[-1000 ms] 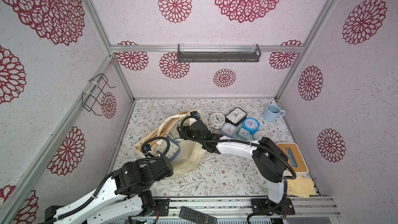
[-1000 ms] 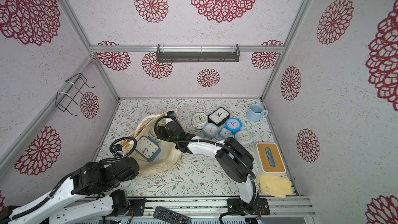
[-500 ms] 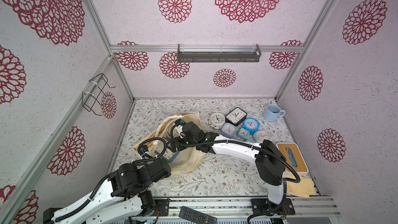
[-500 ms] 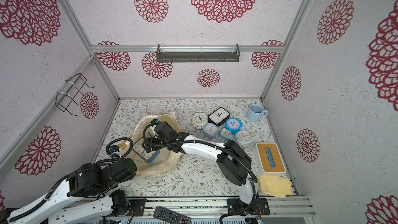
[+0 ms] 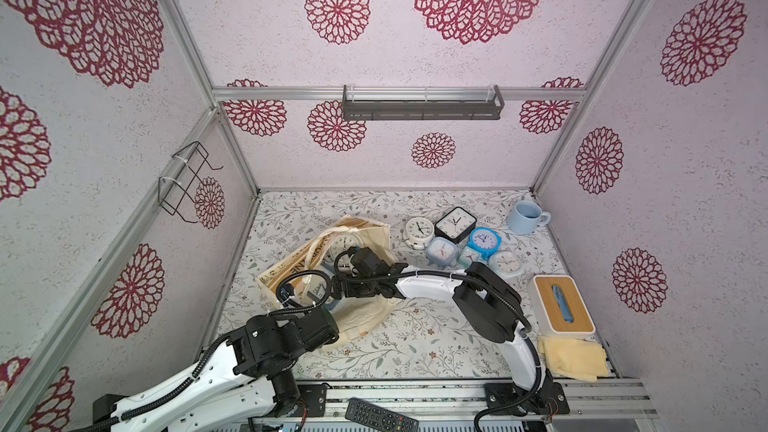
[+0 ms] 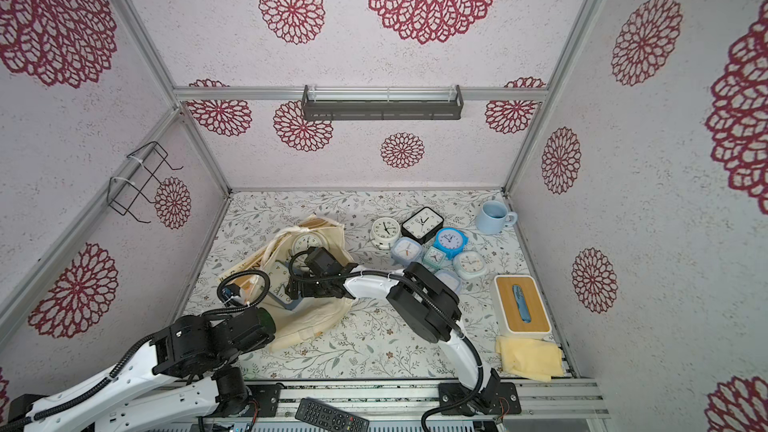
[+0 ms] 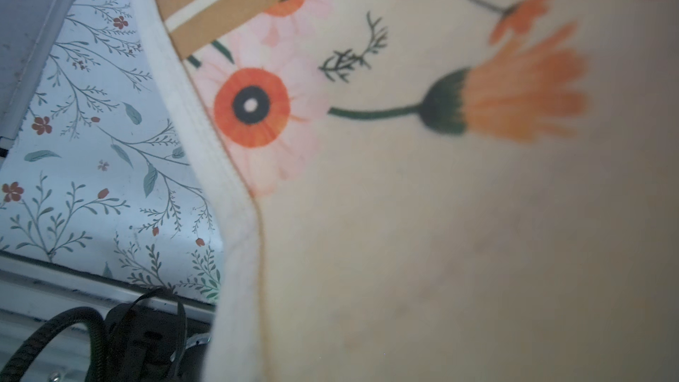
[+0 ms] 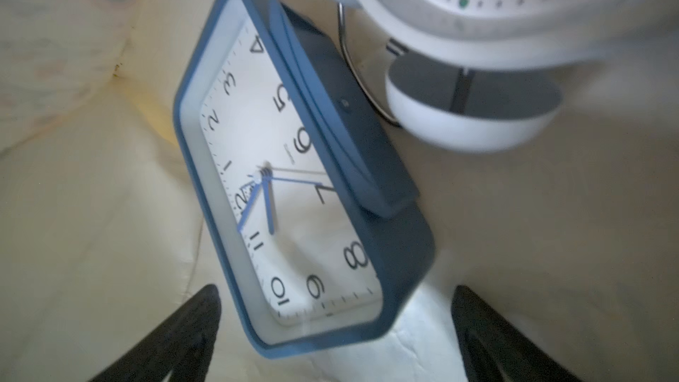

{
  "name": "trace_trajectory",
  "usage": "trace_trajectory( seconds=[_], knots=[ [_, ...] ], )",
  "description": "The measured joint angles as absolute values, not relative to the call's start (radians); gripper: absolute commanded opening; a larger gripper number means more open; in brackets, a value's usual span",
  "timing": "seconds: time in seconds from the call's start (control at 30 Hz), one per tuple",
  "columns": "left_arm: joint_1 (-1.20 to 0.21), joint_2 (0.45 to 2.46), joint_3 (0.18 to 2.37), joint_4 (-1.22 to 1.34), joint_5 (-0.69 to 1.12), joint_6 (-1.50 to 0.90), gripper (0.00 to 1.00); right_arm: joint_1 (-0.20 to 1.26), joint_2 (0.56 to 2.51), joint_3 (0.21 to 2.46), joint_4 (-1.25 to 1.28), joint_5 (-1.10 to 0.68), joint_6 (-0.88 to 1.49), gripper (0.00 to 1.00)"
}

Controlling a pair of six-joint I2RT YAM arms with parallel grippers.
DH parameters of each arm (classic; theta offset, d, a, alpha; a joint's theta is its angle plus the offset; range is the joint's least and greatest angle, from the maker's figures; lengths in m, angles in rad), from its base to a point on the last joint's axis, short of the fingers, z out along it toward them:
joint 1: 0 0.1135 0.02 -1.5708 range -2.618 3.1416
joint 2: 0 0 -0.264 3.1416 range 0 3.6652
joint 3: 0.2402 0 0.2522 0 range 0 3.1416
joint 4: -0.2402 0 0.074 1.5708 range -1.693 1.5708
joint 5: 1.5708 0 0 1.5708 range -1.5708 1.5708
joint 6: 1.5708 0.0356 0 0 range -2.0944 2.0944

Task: Take the alarm clock out of the canvas bag
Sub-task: Pick up the alarm from the canvas bag.

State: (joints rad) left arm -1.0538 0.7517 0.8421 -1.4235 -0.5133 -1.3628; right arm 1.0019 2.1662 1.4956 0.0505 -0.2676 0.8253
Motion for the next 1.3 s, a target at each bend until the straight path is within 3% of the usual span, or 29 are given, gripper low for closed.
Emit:
trace_trajectory(
  seconds=[0.17, 0.67, 1.0, 1.3],
  knots=[
    [-1.054, 0.745, 0.830, -1.414, -0.509, -1.366, 0.00, 0.992, 2.225, 1.525, 0.159, -0.323, 0.868, 0.99],
    [-1.054, 0.738, 0.827, -1.410, -0.506, -1.367, 0.00, 0.975, 2.291, 1.417, 0.575, -0.519, 0.988, 0.84],
    [-1.053, 0.738, 0.827, -1.411, -0.506, -1.367, 0.00, 0.979, 2.294, 1.415, 0.574, -0.532, 0.987, 0.57],
    [-1.053, 0.737, 0.834, -1.420, -0.508, -1.370, 0.00, 0.992, 2.211, 1.400, 0.525, -0.457, 0.956, 0.41]
  ],
)
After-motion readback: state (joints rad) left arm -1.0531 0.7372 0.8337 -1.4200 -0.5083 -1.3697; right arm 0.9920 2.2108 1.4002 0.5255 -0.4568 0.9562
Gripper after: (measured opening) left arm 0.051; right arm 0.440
